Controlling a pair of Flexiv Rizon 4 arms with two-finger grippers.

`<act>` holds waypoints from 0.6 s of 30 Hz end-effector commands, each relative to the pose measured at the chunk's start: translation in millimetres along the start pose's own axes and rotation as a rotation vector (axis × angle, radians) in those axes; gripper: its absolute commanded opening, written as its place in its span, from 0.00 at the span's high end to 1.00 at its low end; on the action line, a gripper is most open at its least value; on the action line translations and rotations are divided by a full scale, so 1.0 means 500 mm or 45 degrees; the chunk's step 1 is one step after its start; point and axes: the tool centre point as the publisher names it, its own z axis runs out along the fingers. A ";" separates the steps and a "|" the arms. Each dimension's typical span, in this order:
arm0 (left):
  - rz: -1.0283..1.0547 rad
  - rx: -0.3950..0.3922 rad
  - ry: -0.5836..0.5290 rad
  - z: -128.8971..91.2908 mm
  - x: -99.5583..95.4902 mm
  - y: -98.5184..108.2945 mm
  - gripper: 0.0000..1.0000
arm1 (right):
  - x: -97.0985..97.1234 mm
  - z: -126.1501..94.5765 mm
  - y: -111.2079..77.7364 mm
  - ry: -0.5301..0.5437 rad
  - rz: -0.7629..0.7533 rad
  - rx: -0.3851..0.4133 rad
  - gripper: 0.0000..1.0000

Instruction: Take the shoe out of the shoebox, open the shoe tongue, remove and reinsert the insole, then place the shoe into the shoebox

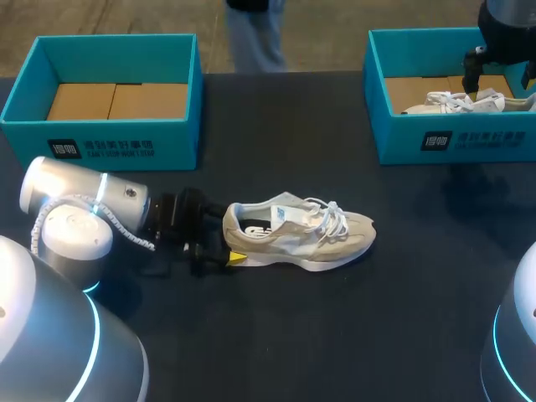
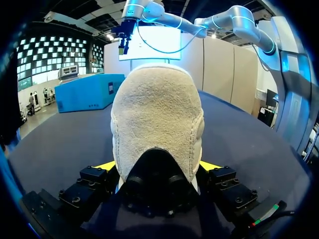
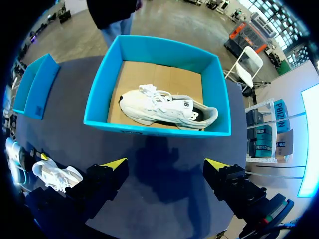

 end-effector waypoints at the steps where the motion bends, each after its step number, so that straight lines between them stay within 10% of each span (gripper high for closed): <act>1: -0.001 -0.002 0.004 0.000 -0.004 0.002 1.00 | 0.000 0.000 -0.001 -0.001 0.001 -0.002 0.00; 18: -0.001 -0.002 0.004 0.000 -0.004 0.002 1.00 | 0.019 -0.016 0.006 0.000 0.110 0.027 0.00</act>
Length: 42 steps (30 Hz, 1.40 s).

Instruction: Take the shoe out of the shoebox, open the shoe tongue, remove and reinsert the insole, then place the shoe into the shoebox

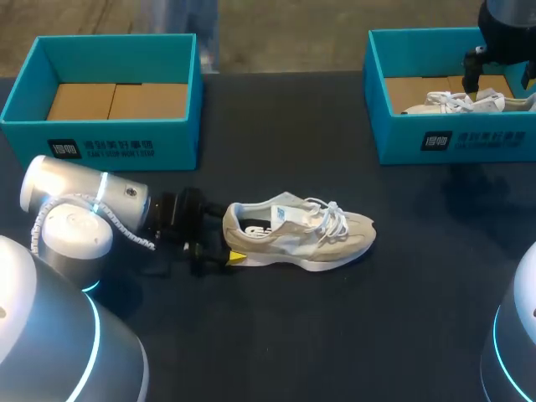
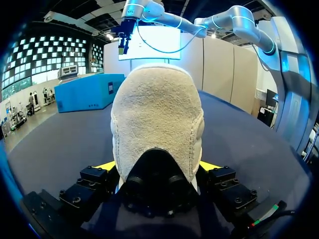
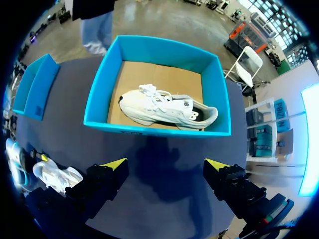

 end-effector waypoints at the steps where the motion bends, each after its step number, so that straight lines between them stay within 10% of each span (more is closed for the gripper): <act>1: 0.000 0.000 0.001 0.000 -0.003 0.002 1.00 | 0.028 -0.017 0.007 -0.013 0.097 0.042 0.00; 12: 0.000 0.000 0.001 0.000 -0.003 0.002 1.00 | 0.181 -0.062 0.012 -0.014 0.180 -0.004 0.00; 42: 0.000 0.000 0.001 0.000 -0.003 0.002 1.00 | 0.520 -0.126 -0.188 0.101 0.384 0.151 0.00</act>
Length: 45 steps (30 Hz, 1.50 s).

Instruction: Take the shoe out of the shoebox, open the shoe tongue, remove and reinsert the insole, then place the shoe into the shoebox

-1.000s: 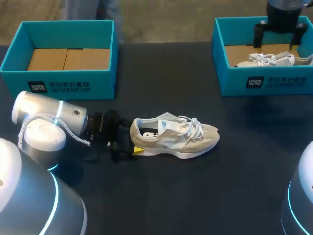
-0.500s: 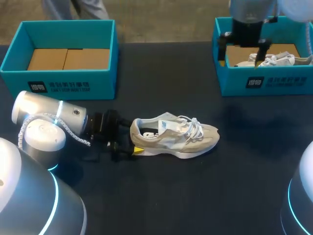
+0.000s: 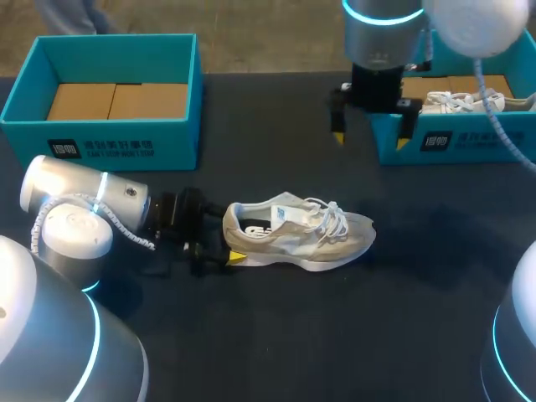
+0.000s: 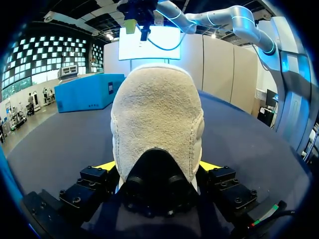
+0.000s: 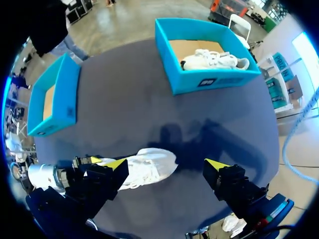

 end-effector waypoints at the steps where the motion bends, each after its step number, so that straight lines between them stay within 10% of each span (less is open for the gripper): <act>1: 0.000 0.000 0.001 0.000 -0.003 0.002 1.00 | 0.020 0.007 0.001 -0.026 0.001 0.004 0.00; 23: 0.000 0.000 0.001 0.000 -0.003 0.002 1.00 | 0.020 0.007 0.001 -0.026 0.001 0.004 0.00; 45: 0.000 0.000 0.001 0.000 -0.003 0.002 1.00 | 0.163 0.049 -0.115 -0.135 -0.053 -0.008 0.00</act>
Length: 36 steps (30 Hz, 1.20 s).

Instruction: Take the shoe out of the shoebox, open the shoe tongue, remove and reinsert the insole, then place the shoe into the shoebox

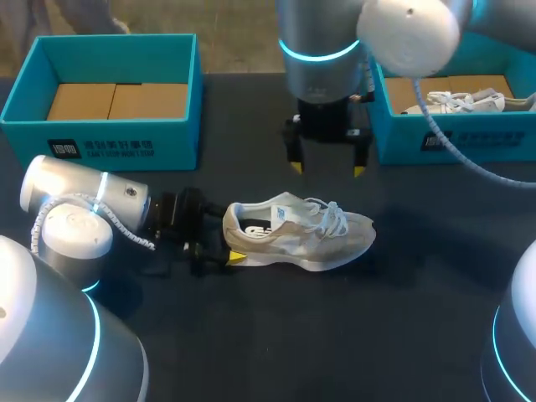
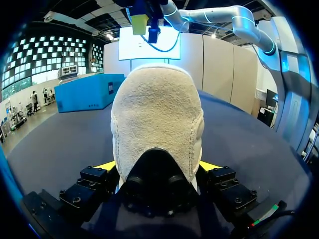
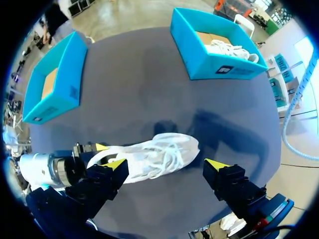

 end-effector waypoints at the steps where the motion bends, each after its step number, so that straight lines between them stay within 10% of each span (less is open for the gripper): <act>1: 0.000 0.000 0.001 0.000 -0.003 0.002 1.00 | 0.048 0.005 -0.027 -0.104 -0.003 -0.016 0.00; 36: 0.000 0.000 0.001 0.000 -0.003 0.002 1.00 | 0.158 0.164 -0.099 -0.262 -0.087 -0.011 0.00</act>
